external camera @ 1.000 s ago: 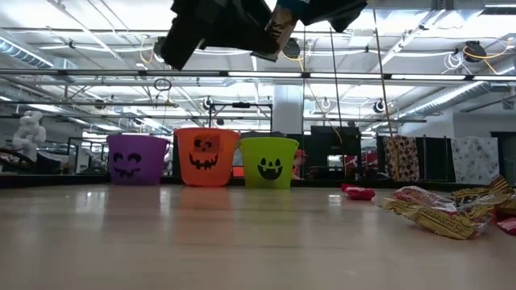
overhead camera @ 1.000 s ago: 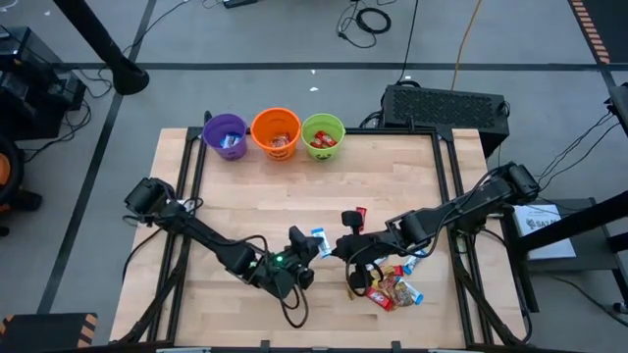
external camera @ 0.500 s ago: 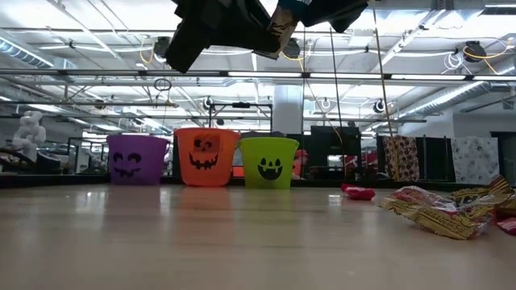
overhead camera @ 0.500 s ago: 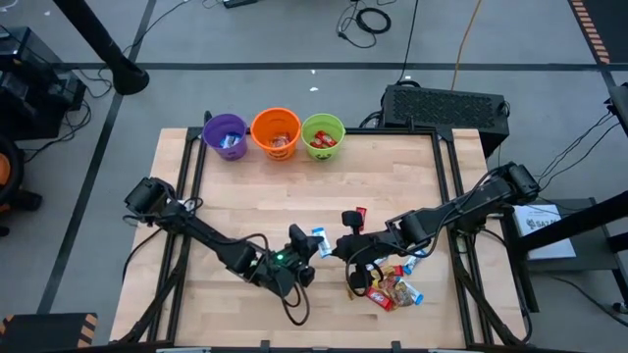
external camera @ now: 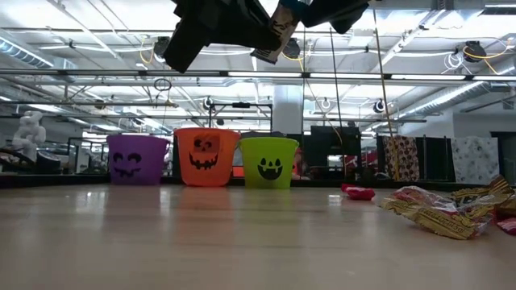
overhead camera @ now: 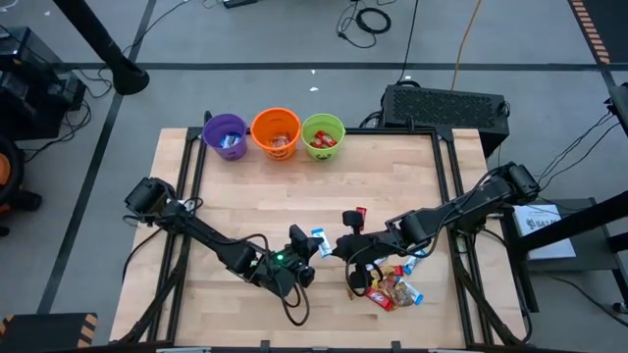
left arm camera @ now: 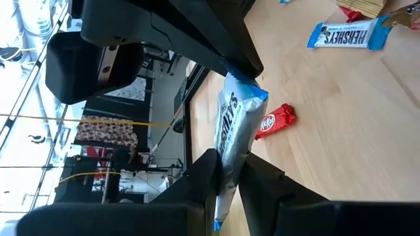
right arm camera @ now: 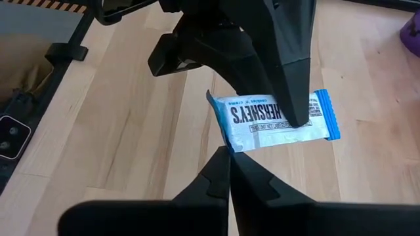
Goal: Sort candy by brand, put in halloween buckets
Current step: Put the white chocolate bar into the violet bucket
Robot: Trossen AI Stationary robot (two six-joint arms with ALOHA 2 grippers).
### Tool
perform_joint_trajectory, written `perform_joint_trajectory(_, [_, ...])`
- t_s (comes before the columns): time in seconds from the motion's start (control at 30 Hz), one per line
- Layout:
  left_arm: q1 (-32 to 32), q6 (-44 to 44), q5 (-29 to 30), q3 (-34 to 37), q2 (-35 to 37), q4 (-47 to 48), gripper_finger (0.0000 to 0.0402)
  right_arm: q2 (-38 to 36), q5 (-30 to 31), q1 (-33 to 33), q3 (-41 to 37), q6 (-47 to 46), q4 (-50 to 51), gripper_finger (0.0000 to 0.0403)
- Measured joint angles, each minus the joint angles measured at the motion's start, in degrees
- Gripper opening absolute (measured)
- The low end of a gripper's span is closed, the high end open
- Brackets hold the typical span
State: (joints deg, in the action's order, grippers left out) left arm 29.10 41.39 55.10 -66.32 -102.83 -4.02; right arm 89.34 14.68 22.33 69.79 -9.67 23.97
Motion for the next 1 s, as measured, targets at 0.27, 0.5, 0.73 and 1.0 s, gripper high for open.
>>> perform_joint_trajectory(0.27, [0.0,-0.1,-0.2,0.0,0.0,0.0,0.0063,0.0,0.3,0.0,-0.1,-0.9,0.6,0.0039])
perform_joint_trajectory(0.5, [0.0,-0.6,-0.9,0.0,0.0,0.0,0.0063,0.0,0.8,0.0,-0.1,-2.0,2.5,0.0136])
perform_joint_trajectory(0.73, [0.0,-6.4,-1.0,0.0,0.8,-0.4,0.0063,-3.5,8.6,0.1,-0.1,-6.9,13.0,0.0205])
perform_joint_trajectory(1.0, [-1.9,-16.4,-0.8,0.0,4.4,-6.0,0.0063,-8.6,17.4,1.3,-0.1,-14.7,28.2,0.0212])
